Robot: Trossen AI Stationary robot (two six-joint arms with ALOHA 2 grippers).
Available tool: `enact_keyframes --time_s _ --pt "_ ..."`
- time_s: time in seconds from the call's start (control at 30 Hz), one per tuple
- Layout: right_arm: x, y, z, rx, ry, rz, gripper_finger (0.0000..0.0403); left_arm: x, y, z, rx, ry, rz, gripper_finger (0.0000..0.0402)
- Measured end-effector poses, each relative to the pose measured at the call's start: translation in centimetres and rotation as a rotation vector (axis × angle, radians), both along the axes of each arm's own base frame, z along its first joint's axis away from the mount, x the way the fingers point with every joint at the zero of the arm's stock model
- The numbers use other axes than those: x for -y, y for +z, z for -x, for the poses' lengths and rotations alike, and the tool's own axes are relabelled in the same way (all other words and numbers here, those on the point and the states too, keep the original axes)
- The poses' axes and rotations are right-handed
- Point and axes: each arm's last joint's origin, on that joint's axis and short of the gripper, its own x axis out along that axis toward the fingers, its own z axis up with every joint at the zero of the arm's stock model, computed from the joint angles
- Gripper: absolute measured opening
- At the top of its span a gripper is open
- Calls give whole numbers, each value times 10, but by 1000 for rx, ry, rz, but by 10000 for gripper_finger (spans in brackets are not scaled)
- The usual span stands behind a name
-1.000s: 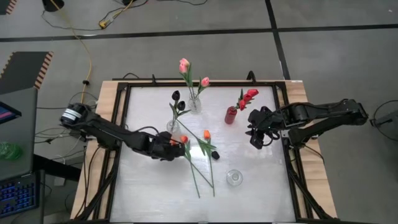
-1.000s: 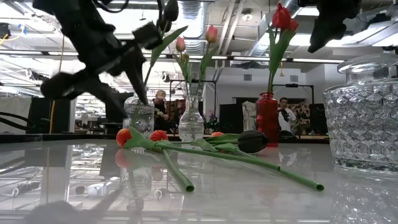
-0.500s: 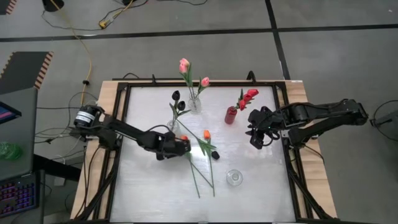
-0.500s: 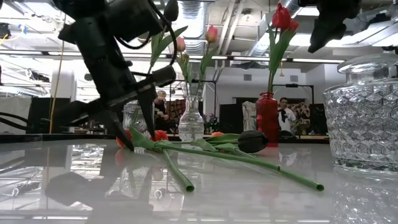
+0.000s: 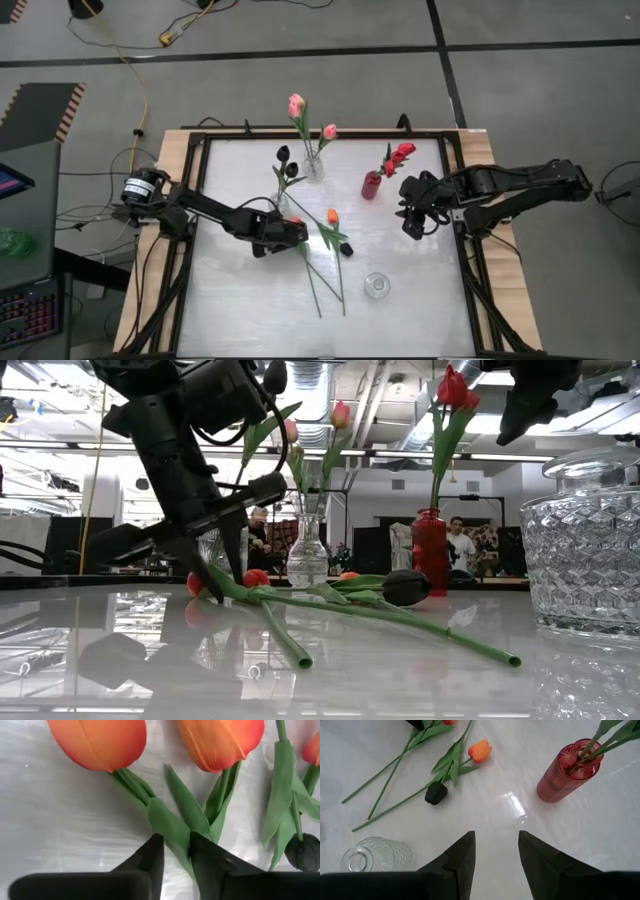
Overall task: Sort flowers into vase by color
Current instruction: Put the orange tulip into the bottom transparent vase
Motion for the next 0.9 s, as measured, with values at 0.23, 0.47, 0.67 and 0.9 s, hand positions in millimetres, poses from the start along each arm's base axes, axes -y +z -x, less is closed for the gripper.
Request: enact_keyframes --time_s 0.23,0.47,0.67,0.9 --pt "0 0 0 0 0 0 178 0 -1 0 -1 13 5 26" --pt "0 0 0 0 0 0 178 4 -1 1 -5 4 -8 4" --pt "0 0 0 0 -2 -1 178 12 -1 2 0 -26 -32 2" --pt "0 0 1 -8 -3 -1 178 29 11 0 57 -115 -166 2"
